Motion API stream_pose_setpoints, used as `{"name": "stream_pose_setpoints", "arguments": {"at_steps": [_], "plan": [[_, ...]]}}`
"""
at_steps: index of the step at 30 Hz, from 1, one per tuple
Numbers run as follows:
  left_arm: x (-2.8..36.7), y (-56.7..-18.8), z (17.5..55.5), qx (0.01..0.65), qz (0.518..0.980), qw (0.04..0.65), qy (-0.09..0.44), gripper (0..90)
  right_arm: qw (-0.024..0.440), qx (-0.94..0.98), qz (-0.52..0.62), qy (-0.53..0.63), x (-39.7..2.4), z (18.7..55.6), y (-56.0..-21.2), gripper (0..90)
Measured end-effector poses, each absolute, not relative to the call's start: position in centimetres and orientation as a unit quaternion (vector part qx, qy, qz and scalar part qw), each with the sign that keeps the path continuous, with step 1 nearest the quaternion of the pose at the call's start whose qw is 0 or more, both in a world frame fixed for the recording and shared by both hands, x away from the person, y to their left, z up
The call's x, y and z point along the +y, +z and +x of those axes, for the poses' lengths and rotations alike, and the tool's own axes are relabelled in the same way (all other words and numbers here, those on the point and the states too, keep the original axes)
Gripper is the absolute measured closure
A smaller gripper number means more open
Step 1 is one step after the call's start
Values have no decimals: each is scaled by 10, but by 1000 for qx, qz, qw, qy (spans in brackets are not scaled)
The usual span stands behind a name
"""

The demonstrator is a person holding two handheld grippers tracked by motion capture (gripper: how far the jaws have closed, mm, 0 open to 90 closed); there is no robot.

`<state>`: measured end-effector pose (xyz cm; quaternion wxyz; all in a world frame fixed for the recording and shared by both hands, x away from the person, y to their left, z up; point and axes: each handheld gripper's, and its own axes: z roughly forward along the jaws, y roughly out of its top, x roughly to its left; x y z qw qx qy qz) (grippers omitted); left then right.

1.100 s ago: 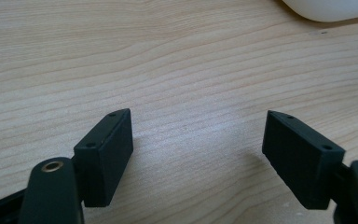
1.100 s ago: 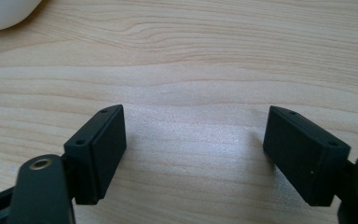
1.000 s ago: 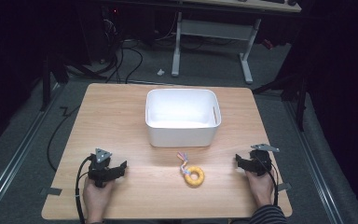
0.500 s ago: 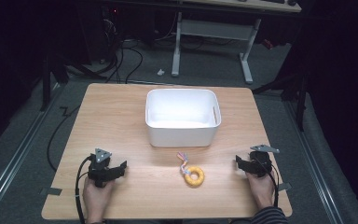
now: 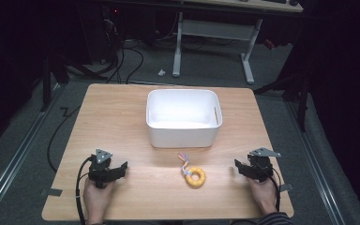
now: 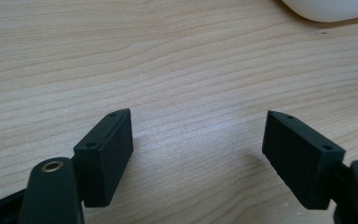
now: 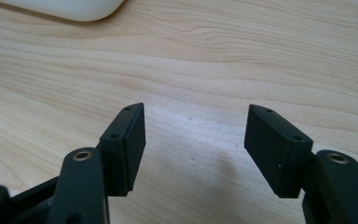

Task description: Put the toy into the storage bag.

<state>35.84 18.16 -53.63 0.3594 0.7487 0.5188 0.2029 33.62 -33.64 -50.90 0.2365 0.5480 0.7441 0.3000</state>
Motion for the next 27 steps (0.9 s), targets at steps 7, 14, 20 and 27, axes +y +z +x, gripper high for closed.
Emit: {"name": "stream_pose_setpoints", "arguments": {"at_steps": [7, 14, 20, 27], "plan": [[182, -536, 358, 519, 748, 360, 203, 248, 222, 759, 528, 310, -331, 329, -503, 419], [182, -536, 359, 519, 748, 362, 200, 248, 208, 773, 509, 316, -321, 326, -499, 447], [183, -536, 359, 520, 746, 365, 198, 248, 215, 783, 491, 315, -312, 324, -495, 436], [183, -536, 359, 520, 746, 365, 196, 248, 212, 798, 469, 313, -299, 324, -488, 432]]}}
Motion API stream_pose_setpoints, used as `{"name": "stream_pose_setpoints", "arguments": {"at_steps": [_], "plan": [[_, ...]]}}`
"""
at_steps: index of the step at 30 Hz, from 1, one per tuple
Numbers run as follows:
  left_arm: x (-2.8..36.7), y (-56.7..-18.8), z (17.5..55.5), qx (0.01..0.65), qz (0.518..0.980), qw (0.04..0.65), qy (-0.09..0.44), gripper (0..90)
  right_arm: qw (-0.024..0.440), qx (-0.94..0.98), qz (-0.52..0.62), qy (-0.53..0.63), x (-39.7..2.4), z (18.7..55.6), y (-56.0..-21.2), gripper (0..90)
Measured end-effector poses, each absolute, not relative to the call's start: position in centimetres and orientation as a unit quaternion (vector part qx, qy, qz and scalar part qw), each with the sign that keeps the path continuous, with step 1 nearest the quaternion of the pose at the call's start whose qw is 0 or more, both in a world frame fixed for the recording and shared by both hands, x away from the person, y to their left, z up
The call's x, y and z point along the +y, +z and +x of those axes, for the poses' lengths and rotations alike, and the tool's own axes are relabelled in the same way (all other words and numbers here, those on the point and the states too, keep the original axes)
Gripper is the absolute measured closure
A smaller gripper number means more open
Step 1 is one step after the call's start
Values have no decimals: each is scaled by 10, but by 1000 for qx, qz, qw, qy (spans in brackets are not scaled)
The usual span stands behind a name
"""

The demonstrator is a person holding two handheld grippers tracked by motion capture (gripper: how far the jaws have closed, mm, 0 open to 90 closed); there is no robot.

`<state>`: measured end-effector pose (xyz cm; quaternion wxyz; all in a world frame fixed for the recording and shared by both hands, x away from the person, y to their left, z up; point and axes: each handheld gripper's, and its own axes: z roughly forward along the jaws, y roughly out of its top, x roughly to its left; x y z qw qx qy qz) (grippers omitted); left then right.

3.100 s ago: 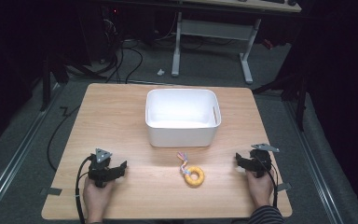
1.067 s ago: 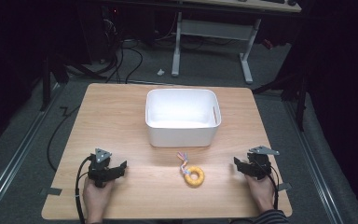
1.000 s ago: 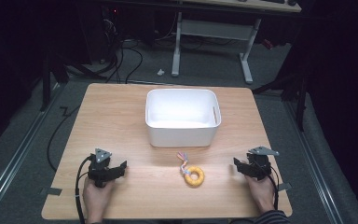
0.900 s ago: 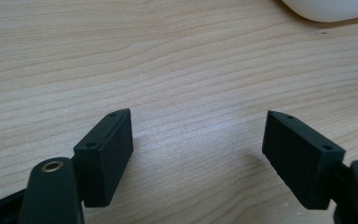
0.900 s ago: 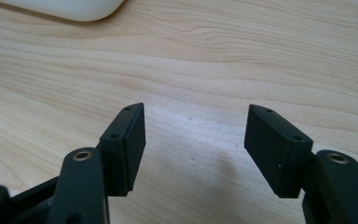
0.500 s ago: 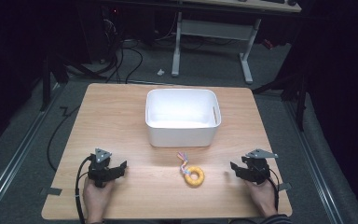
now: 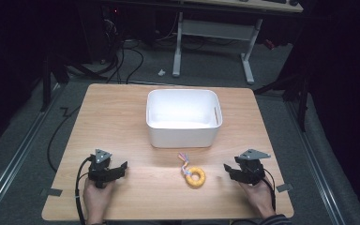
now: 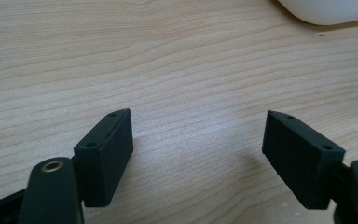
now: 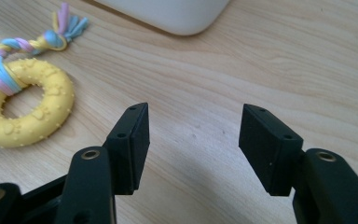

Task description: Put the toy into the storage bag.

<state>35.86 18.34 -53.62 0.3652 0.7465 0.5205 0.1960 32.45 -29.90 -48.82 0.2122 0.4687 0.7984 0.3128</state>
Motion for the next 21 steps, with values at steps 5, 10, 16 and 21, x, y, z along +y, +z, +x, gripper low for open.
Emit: {"name": "stream_pose_setpoints", "arguments": {"at_steps": [5, 10, 16, 21], "plan": [[183, -536, 359, 521, 746, 366, 197, 248, 206, 805, 452, 324, -291, 324, -482, 417], [183, -536, 359, 521, 746, 365, 196, 248, 187, 814, 439, 331, -280, 324, -480, 419], [183, -536, 359, 520, 746, 365, 198, 248, 173, 818, 431, 339, -272, 325, -479, 425], [183, -536, 359, 520, 747, 363, 200, 248, 175, 830, 408, 338, -259, 324, -479, 461]]}}
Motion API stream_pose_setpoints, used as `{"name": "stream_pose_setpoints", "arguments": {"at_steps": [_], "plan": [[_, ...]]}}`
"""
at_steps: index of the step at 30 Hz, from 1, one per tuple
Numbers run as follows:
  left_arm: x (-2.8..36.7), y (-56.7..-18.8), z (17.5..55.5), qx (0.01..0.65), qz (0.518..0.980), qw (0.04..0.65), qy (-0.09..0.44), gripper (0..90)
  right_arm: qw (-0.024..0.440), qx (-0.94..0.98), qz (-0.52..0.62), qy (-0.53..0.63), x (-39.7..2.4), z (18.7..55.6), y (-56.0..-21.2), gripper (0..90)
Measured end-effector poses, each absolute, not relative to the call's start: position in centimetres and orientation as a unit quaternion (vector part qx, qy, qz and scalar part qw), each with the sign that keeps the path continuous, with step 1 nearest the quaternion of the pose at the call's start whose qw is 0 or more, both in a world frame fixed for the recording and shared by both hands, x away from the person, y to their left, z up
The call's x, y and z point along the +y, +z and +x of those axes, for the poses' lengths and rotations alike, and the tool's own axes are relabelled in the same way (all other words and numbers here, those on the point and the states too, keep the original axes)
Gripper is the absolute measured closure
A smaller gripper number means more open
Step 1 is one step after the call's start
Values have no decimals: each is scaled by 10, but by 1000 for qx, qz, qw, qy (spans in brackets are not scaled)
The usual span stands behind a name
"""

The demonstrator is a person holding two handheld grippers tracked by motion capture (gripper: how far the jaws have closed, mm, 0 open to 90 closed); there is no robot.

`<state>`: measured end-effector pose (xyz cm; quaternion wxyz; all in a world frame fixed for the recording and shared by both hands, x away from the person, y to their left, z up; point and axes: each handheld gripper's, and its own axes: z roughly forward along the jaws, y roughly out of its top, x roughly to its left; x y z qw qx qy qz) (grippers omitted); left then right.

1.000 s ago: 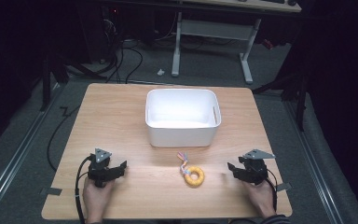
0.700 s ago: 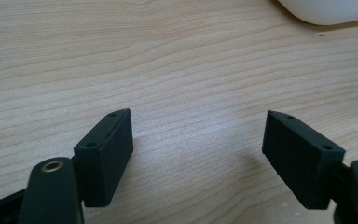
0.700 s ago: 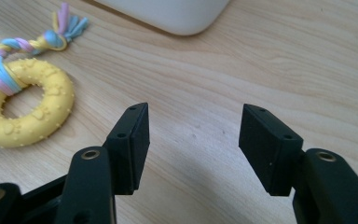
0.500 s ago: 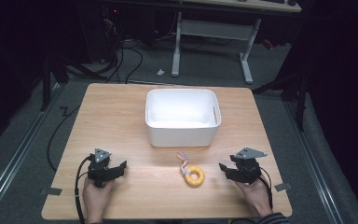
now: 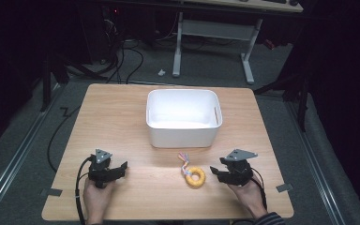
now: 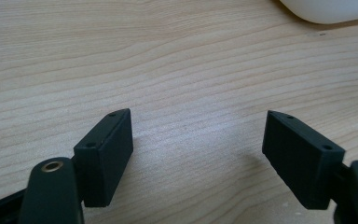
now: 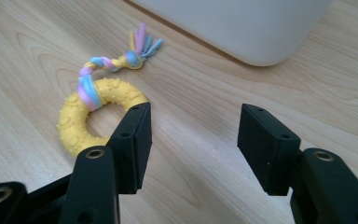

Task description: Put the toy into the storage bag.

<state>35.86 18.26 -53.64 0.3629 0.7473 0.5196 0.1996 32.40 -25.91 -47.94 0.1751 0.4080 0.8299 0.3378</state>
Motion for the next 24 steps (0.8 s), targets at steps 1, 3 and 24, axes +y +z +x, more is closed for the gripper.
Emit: {"name": "stream_pose_setpoints", "arguments": {"at_steps": [1, 3, 24], "plan": [[182, -536, 359, 519, 749, 361, 200, 248, 171, 832, 407, 335, -258, 324, -479, 470], [182, -536, 358, 519, 748, 360, 203, 248, 159, 837, 400, 338, -254, 327, -480, 481], [176, -537, 358, 511, 759, 341, 217, 246, 104, 874, 362, 306, -217, 341, -488, 538]]}}
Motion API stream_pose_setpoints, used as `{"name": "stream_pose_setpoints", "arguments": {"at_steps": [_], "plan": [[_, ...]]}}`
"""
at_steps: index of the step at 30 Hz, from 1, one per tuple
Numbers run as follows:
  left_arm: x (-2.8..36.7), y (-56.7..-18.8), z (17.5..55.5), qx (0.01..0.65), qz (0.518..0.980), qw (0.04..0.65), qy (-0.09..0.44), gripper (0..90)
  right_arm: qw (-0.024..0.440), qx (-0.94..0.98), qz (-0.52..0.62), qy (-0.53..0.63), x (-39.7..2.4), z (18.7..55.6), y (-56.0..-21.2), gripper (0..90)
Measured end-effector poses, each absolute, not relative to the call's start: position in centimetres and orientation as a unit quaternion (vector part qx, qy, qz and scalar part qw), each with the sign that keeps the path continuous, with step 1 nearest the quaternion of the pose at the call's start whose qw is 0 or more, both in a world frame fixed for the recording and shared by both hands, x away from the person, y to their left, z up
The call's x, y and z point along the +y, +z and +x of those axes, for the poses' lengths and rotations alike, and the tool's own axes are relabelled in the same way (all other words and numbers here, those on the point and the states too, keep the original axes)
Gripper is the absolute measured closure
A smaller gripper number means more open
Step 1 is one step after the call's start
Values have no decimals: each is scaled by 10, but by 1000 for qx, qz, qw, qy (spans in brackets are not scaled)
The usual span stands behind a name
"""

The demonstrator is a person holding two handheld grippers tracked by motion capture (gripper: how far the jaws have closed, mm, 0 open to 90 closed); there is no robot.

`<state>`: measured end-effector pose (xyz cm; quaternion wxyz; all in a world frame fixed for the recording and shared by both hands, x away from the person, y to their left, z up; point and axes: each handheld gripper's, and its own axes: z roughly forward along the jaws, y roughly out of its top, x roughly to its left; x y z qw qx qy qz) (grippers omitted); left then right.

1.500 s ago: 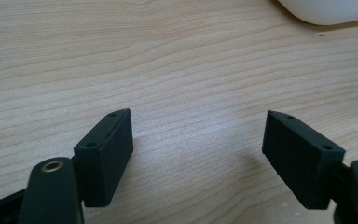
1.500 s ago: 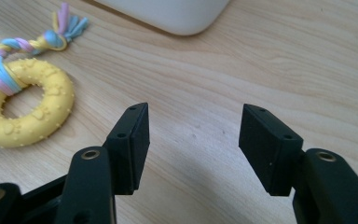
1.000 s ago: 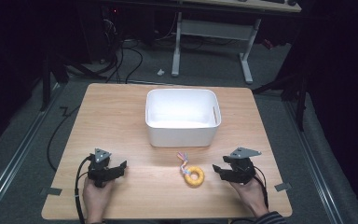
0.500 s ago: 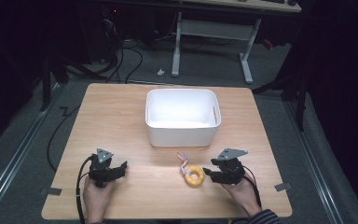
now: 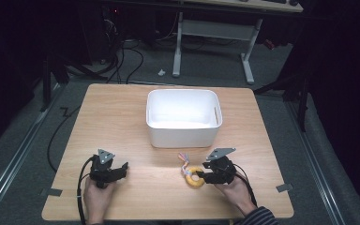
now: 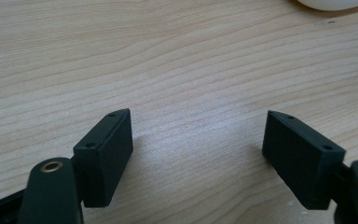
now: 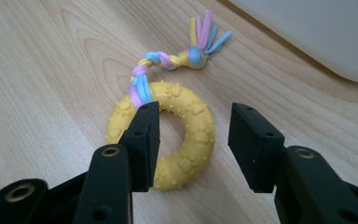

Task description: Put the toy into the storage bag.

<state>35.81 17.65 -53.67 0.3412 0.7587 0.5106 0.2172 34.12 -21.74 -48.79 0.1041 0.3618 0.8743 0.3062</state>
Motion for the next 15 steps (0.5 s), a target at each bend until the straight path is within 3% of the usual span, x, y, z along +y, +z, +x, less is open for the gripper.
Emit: {"name": "stream_pose_setpoints", "arguments": {"at_steps": [15], "plan": [[177, -537, 358, 511, 759, 342, 217, 245, 100, 883, 367, 274, -208, 352, -501, 534]]}}
